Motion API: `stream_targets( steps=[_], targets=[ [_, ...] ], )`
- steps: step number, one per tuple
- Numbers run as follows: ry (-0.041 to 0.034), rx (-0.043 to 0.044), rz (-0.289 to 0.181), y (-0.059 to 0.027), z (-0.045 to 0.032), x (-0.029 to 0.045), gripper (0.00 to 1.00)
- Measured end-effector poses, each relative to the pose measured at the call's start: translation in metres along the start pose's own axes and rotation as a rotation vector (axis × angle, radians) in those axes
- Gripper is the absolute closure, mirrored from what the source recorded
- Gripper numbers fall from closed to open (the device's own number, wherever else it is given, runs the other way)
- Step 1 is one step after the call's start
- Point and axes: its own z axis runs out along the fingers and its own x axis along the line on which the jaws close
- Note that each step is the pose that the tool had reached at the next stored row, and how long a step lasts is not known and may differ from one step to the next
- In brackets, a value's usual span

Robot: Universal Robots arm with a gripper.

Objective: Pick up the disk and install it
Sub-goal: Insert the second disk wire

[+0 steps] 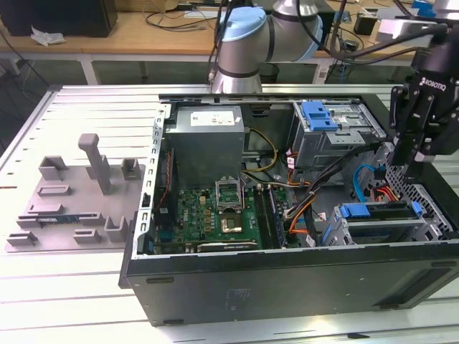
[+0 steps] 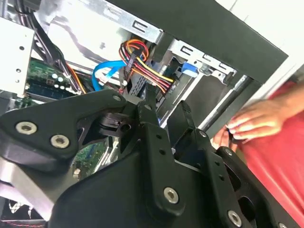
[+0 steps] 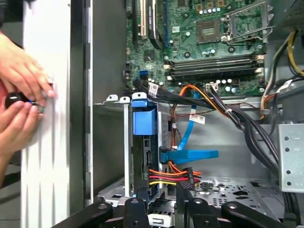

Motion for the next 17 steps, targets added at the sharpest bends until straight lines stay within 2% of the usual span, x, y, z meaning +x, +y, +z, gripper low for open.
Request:
stream_targets(
  steps=[1, 2, 4, 6, 7, 12, 15, 17],
  targets=[
    [0.0114, 0.0, 0.0, 0.001, -0.0005, -0.0016, 0.62],
    [0.0182, 0.0005, 0.0, 0.0024, -0.0009, -0.0028, 0.62],
    [0.0298, 0.0011, -0.001, 0.0061, -0.0018, -0.0065, 0.62],
    [0.0423, 0.0019, -0.001, 0.0145, -0.0031, -0.0123, 0.62],
    [0.0448, 0.0019, -0.001, 0.0184, -0.0029, -0.0125, 0.62],
    [0.0465, 0.0019, -0.001, 0.0289, -0.0011, -0.0124, 0.62],
    [0.0443, 0.004, -0.001, 0.0291, 0.0002, -0.0108, 0.62],
    [0.025, 0.0147, 0.002, 0.029, 0.0028, -0.009, 0.62]
  ],
)
